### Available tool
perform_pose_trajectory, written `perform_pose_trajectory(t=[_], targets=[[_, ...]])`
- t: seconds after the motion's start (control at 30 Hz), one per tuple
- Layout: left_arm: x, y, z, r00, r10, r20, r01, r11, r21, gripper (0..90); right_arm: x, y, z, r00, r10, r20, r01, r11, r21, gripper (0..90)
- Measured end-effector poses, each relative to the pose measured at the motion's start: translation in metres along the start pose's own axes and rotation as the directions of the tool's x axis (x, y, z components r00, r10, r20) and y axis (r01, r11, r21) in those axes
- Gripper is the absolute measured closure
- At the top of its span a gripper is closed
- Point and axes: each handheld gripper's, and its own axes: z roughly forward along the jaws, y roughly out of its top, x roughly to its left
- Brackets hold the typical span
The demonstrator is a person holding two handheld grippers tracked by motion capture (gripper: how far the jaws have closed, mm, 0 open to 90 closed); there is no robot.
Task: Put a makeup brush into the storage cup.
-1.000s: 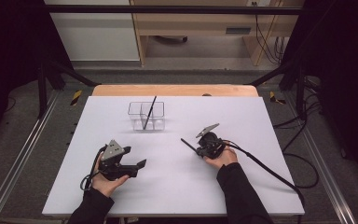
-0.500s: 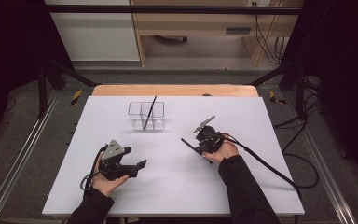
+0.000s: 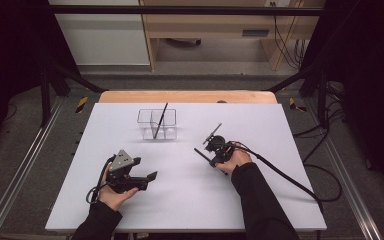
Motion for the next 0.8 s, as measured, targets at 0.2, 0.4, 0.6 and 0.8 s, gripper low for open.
perform_pose_trajectory(t=[0.2, 0.4, 0.6, 0.8], targets=[[0.0, 0.0, 0.0, 1.0, 0.0, 0.0, 0.0, 1.0, 0.001, 17.6, 0.003, 0.001, 0.0, 0.9998, 0.02, -0.007, -0.02, 1.0, 0.015, 83.2], [0.0, 0.0, 0.001, 1.0, 0.001, 0.001, -0.001, 1.0, 0.004, 17.5, 0.003, 0.0, 0.0, 0.9999, 0.011, -0.002, -0.011, 1.0, 0.005, 84.3], [0.0, 0.0, 0.0, 1.0, -0.001, -0.001, 0.001, 1.0, 0.0, 17.5, 0.006, -0.002, -0.008, 0.9999, 0.012, 0.006, -0.011, 0.999, -0.043, 84.4], [-0.001, 0.001, 0.0, 1.0, 0.004, 0.005, -0.004, 1.0, 0.003, 17.5, 0.011, -0.007, -0.03, 0.9997, -0.018, -0.019, 0.016, 0.993, -0.115, 84.4]])
